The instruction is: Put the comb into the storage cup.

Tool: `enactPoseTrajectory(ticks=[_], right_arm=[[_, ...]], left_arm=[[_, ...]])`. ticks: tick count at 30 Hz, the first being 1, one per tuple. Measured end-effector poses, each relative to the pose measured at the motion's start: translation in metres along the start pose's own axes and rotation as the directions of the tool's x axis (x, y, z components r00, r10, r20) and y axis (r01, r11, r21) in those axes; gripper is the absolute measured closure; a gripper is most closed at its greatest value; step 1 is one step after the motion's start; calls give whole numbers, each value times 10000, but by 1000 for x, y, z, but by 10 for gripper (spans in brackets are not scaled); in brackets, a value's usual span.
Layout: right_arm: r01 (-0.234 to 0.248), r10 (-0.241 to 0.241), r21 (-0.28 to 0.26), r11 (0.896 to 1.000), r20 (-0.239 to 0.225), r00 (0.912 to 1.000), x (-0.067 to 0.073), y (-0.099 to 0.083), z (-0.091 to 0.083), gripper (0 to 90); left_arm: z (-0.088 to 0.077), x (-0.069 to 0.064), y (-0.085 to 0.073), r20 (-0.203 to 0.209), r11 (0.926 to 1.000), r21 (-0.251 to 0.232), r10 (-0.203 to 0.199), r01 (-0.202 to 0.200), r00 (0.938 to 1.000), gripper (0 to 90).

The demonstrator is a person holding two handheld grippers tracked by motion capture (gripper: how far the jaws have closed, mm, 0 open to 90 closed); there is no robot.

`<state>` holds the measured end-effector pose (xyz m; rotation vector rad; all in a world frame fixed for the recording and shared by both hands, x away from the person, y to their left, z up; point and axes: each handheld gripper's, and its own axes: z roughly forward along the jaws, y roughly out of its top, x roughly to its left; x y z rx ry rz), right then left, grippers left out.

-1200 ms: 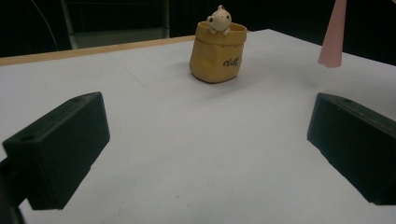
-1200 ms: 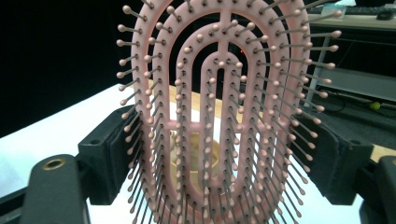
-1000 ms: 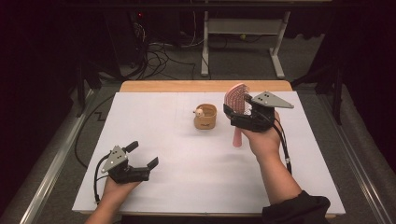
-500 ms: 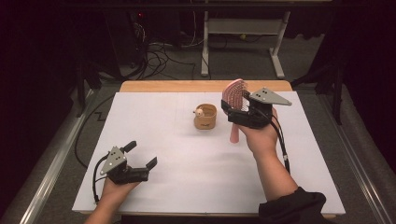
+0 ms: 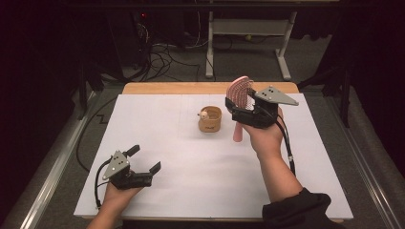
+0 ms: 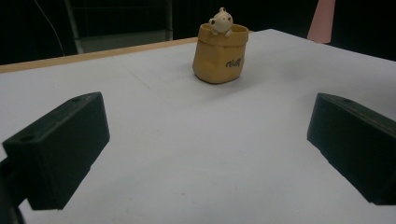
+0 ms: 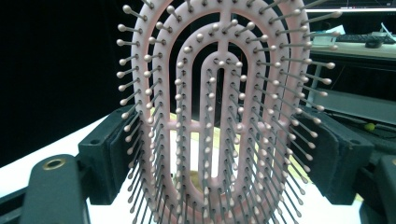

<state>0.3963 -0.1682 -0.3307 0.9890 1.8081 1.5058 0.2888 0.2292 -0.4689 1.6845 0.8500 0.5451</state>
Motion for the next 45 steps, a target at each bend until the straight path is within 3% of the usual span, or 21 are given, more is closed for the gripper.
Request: enactPoseTrajectory(ticks=[15, 45], right_arm=[[-56, 55, -210, 9998, -24, 10000, 2, 10, 2, 204], [92, -91, -337, 9994, 41, 10000, 13, 22, 33, 204]], left_arm=[[1, 0, -1, 50, 10000, 8, 19, -19, 10000, 0], [1, 0, 0, 71, 10000, -25, 17, -17, 10000, 0]])
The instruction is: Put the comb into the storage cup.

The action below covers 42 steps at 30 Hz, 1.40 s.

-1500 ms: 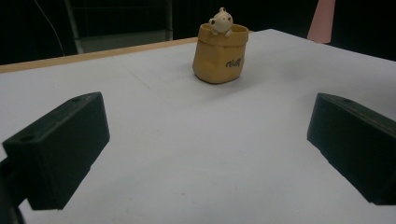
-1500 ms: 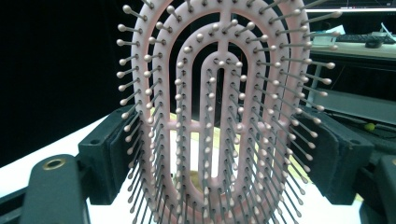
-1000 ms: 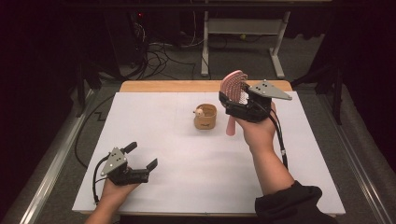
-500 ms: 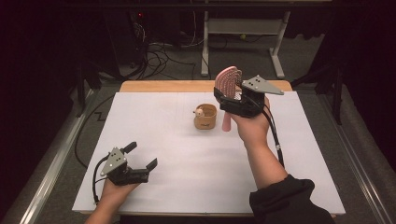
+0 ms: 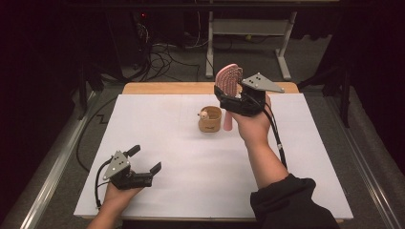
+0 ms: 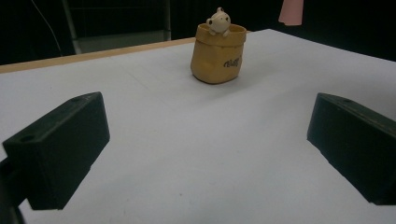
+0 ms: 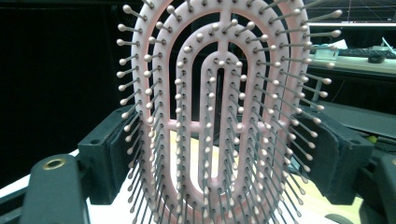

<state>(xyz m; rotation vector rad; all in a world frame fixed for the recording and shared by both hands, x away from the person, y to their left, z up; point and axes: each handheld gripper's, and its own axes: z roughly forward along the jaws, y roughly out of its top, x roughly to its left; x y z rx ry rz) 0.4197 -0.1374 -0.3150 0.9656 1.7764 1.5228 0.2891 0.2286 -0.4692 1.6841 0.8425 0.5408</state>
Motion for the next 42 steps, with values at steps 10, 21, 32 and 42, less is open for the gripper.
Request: enactPoseTrajectory(ticks=[10, 21, 32, 42], right_arm=[[-28, 28, 5, 10000, -2, 10000, 1, 2, 7, 205], [51, -50, -52, 10000, 131, 9999, 1, 5, 14, 204], [92, -87, -271, 9996, 176, 9998, 4, 14, 25, 204], [123, -113, -400, 9991, 261, 9996, 7, 16, 37, 204]], left_arm=[[-1, 0, 0, -74, 10000, -54, -6, 6, 10000, 0], [1, -1, 0, -23, 9999, 67, 98, -98, 9999, 0], [1, 0, 0, 2, 9999, 20, 105, -105, 9999, 0], [2, -1, 0, 59, 10000, -2, 91, -91, 9999, 0]])
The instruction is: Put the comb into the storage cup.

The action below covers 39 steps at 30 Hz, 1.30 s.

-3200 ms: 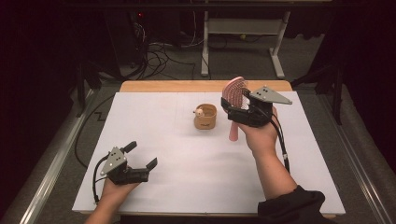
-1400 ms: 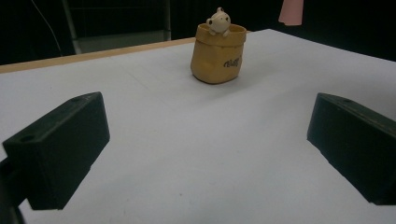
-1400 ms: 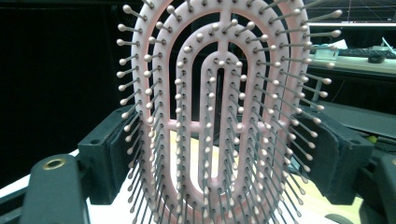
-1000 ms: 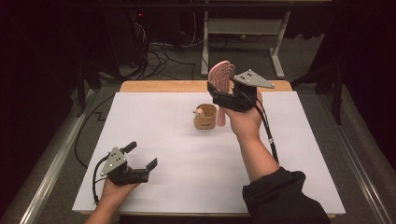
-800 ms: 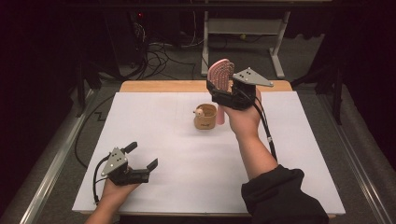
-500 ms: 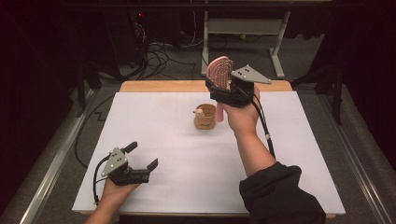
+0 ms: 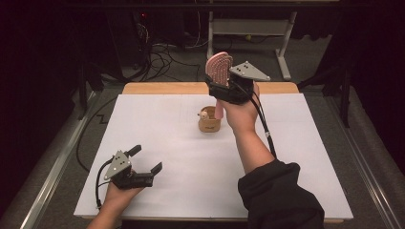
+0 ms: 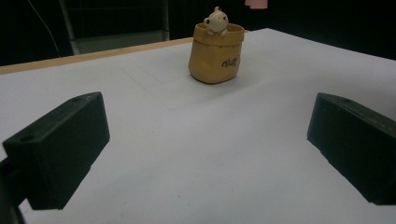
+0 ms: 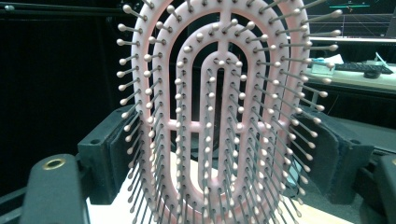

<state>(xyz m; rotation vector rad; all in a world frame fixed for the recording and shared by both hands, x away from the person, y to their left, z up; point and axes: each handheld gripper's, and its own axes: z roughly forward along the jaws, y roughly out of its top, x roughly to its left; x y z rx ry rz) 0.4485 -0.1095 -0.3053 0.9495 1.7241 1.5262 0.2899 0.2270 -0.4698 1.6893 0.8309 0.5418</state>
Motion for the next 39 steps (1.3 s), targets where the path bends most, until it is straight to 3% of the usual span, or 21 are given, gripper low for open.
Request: enactPoseTrajectory(ticks=[18, 39], right_arm=[[-290, 290, -1, 9996, 205, 9994, -8, -10, 20, 204], [-272, 260, 257, 9993, 457, 9986, -10, -20, 40, 204]], left_arm=[[0, -1, 0, -90, 10000, -44, -25, 24, 10000, 0], [-2, -2, 0, -100, 10000, -42, 0, 0, 9999, 0]])
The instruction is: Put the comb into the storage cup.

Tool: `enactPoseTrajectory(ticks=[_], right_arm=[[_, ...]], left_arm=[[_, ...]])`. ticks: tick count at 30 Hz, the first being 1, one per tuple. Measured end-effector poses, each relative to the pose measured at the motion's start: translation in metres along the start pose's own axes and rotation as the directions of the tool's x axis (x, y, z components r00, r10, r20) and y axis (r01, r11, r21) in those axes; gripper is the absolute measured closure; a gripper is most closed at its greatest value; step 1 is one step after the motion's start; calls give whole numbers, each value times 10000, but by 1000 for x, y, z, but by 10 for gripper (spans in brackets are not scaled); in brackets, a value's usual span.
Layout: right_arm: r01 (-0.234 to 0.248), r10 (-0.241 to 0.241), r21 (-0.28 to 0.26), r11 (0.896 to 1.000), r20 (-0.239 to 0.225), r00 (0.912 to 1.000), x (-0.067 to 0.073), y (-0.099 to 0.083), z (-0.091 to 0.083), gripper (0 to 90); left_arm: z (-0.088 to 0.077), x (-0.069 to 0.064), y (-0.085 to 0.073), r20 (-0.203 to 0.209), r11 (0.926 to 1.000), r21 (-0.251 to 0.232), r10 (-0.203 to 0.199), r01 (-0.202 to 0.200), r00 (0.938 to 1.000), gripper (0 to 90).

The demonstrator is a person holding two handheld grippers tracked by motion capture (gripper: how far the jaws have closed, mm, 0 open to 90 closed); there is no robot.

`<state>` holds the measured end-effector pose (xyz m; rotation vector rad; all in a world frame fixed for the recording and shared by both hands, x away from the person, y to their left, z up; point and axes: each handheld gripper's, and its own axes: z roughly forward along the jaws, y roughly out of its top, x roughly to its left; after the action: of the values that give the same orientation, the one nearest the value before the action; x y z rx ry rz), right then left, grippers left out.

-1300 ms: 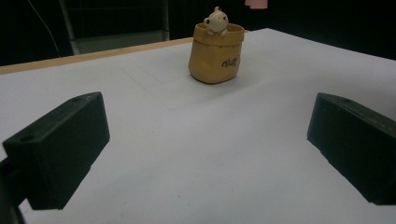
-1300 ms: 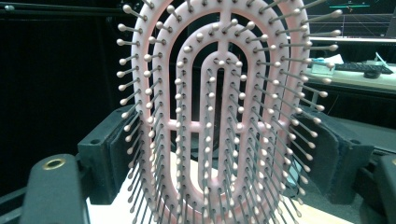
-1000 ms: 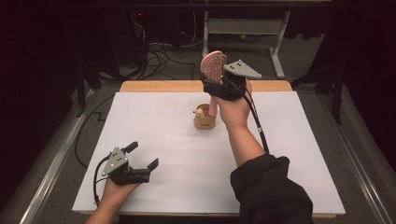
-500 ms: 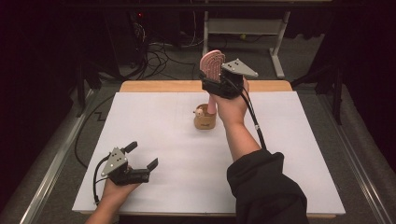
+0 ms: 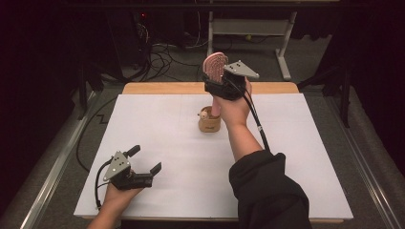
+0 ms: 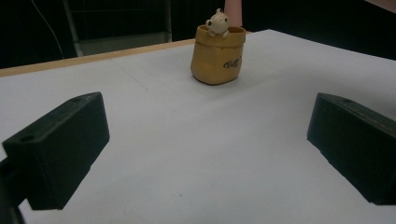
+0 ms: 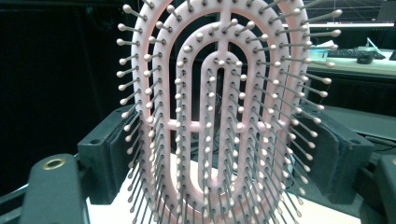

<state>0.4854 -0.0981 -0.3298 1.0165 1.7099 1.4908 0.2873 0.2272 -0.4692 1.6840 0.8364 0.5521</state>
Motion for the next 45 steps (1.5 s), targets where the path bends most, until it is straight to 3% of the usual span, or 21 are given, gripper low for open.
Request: enactPoseTrajectory(ticks=[29, 45], right_arm=[[-549, 540, 909, 9943, 115, 9985, 3, -48, 19, 203], [-581, 554, 1033, 9930, 282, 9981, 1, -51, 18, 202]], left_arm=[[-1, 2, -2, -39, 9999, 154, 35, -34, 10000, 0], [-2, 2, -2, -68, 9998, 173, 62, -60, 10000, 0]])
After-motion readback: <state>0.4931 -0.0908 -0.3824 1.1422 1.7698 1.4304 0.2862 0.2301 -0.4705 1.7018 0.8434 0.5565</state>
